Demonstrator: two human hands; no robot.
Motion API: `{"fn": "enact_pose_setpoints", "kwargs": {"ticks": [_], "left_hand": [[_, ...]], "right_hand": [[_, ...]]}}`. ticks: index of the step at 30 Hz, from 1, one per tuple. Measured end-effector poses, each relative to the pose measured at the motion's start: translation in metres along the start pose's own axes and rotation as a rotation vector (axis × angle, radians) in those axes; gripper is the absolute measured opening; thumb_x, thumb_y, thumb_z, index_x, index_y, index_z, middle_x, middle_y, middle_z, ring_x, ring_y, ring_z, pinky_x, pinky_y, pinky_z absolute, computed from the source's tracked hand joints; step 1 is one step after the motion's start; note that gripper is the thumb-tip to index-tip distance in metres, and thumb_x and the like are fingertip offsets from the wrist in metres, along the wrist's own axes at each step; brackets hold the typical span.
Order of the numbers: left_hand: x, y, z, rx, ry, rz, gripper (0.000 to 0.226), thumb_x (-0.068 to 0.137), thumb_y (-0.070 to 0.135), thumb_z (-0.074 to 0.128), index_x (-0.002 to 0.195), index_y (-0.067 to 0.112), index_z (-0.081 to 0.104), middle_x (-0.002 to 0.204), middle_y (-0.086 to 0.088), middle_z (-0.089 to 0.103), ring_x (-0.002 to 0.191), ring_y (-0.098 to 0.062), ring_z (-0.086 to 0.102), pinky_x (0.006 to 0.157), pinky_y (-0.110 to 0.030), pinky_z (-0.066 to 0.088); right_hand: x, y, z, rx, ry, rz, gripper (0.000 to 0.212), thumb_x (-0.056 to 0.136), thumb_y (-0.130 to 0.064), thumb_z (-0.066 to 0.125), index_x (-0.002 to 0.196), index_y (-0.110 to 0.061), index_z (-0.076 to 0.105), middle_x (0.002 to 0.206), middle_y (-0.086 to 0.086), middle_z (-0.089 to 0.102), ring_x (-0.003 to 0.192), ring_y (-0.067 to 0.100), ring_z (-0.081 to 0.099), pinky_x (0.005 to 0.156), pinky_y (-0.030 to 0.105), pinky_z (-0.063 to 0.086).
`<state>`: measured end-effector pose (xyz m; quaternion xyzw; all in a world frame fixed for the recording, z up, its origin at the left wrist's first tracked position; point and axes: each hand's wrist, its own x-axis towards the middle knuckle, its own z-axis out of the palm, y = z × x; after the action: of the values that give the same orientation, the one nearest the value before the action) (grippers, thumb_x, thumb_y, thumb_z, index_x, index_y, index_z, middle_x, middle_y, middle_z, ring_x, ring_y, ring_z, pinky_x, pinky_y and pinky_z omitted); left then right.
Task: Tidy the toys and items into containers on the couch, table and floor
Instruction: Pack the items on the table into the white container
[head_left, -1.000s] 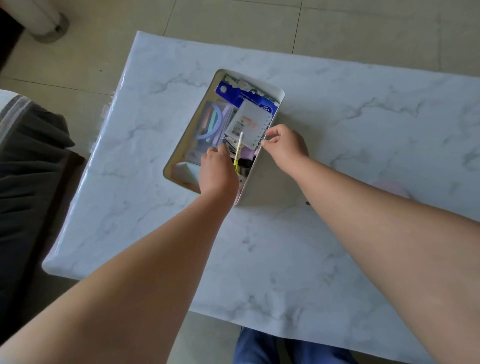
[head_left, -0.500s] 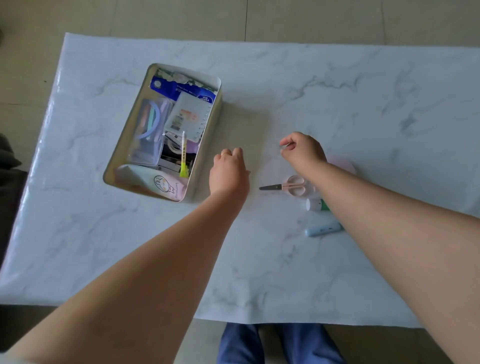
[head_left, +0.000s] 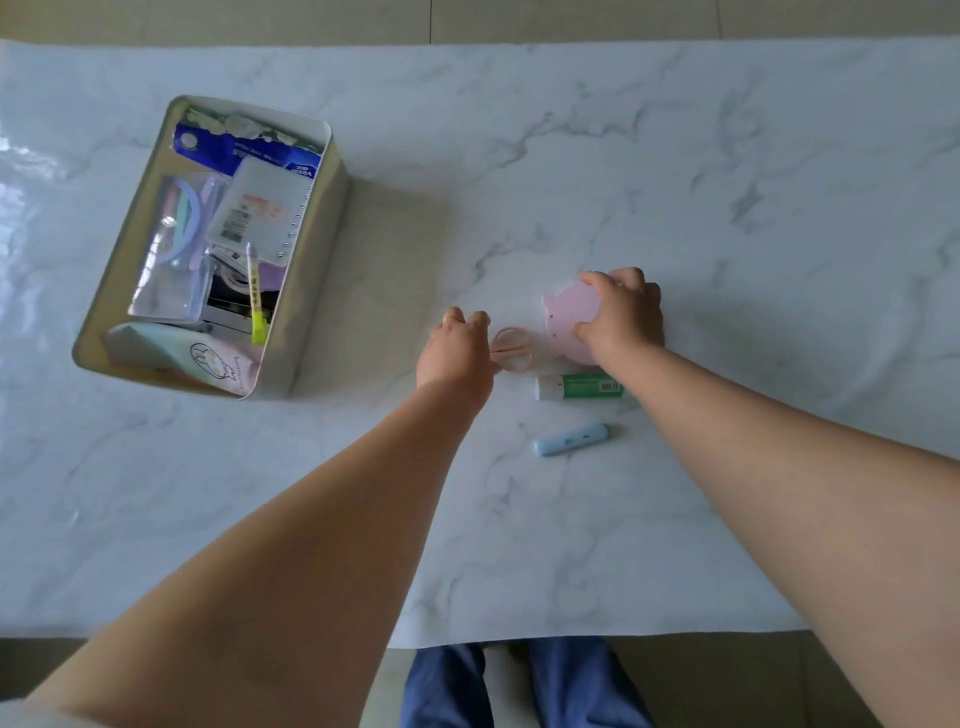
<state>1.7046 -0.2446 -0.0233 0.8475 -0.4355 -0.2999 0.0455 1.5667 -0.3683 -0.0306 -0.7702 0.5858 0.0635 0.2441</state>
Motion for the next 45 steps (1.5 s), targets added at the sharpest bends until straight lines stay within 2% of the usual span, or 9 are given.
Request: {"fn": "enact_pose_setpoints", "kwargs": {"ticks": [5, 13, 16, 21, 33, 35, 39, 42, 45], "left_hand": [[0.013, 0.015, 0.011, 0.065, -0.041, -0.014, 0.054, 0.082, 0.026, 0.073, 0.128, 0.016, 0.047, 0.123, -0.012, 0.043, 0.110, -0.033, 0.052, 0.074, -0.036, 0.043], [0.016, 0.020, 0.014, 0.100, -0.078, -0.069, 0.041, 0.085, 0.026, 0.068, 0.117, 0.009, 0.052, 0.118, -0.013, 0.051, 0.108, -0.034, 0.053, 0.078, -0.035, 0.042], [0.016, 0.019, 0.006, 0.103, -0.074, -0.068, 0.024, 0.091, 0.023, 0.056, 0.108, 0.006, 0.060, 0.113, -0.014, 0.057, 0.103, -0.034, 0.056, 0.073, -0.031, 0.038], [0.017, 0.011, -0.018, -0.022, 0.022, -0.109, 0.016, 0.093, 0.027, 0.057, 0.100, 0.012, 0.059, 0.101, -0.009, 0.066, 0.091, -0.032, 0.060, 0.064, -0.028, 0.035], [0.012, -0.110, -0.146, -0.228, 0.371, -0.299, 0.030, 0.093, 0.020, 0.058, 0.119, 0.014, 0.046, 0.109, -0.008, 0.066, 0.086, -0.026, 0.059, 0.065, -0.030, 0.037], [0.013, -0.136, -0.157, -0.269, 0.397, -0.330, 0.034, 0.092, 0.013, 0.059, 0.123, 0.013, 0.045, 0.117, -0.005, 0.065, 0.097, -0.027, 0.062, 0.070, -0.030, 0.041], [0.015, -0.168, -0.171, -0.379, 0.413, -0.340, 0.033, 0.092, 0.020, 0.061, 0.122, 0.015, 0.046, 0.114, -0.003, 0.066, 0.087, -0.023, 0.063, 0.067, -0.032, 0.048], [0.018, -0.183, -0.175, -0.461, 0.415, -0.374, 0.042, 0.090, 0.022, 0.064, 0.126, 0.016, 0.043, 0.123, -0.004, 0.062, 0.095, -0.025, 0.062, 0.072, -0.033, 0.049], [0.021, -0.195, -0.176, -0.322, 0.401, -0.449, 0.048, 0.092, 0.017, 0.062, 0.133, 0.016, 0.037, 0.132, -0.012, 0.051, 0.097, -0.031, 0.061, 0.069, -0.033, 0.044]], "right_hand": [[0.006, 0.011, 0.009, -0.134, -0.090, 0.012, 0.083, 0.066, -0.045, 0.079, 0.135, -0.027, 0.037, 0.138, 0.002, 0.033, 0.121, 0.031, 0.038, 0.094, 0.031, 0.039], [0.017, 0.003, 0.001, -0.146, -0.123, 0.081, 0.083, 0.064, -0.042, 0.085, 0.130, -0.016, 0.042, 0.135, 0.011, 0.031, 0.118, 0.034, 0.043, 0.093, 0.035, 0.044], [0.018, -0.003, -0.004, -0.001, -0.119, 0.103, 0.073, 0.069, -0.036, 0.083, 0.127, -0.014, 0.045, 0.132, 0.011, 0.041, 0.116, 0.033, 0.051, 0.091, 0.035, 0.045], [0.017, -0.020, -0.010, 0.206, -0.140, 0.130, 0.042, 0.087, -0.036, 0.066, 0.121, -0.016, 0.052, 0.126, 0.007, 0.058, 0.112, 0.029, 0.056, 0.080, 0.028, 0.039], [0.013, -0.195, -0.006, 0.595, -0.054, 0.073, 0.029, 0.094, -0.029, 0.054, 0.121, -0.017, 0.058, 0.124, 0.002, 0.062, 0.112, 0.025, 0.058, 0.086, 0.027, 0.043], [0.012, -0.223, -0.001, 0.652, -0.034, 0.067, 0.028, 0.094, -0.027, 0.054, 0.120, -0.016, 0.059, 0.122, 0.003, 0.064, 0.110, 0.025, 0.060, 0.089, 0.029, 0.046], [0.015, -0.267, 0.010, 0.722, -0.017, 0.060, 0.028, 0.094, -0.027, 0.055, 0.119, -0.014, 0.059, 0.121, 0.004, 0.064, 0.108, 0.025, 0.061, 0.093, 0.032, 0.049], [0.018, -0.295, 0.018, 0.755, -0.018, 0.043, 0.029, 0.095, -0.025, 0.055, 0.121, -0.014, 0.059, 0.123, 0.005, 0.063, 0.110, 0.022, 0.060, 0.091, 0.028, 0.047], [0.018, -0.312, 0.026, 0.743, -0.094, -0.041, 0.037, 0.096, -0.020, 0.051, 0.132, -0.014, 0.053, 0.131, 0.004, 0.059, 0.116, 0.019, 0.057, 0.094, 0.025, 0.043]]}}
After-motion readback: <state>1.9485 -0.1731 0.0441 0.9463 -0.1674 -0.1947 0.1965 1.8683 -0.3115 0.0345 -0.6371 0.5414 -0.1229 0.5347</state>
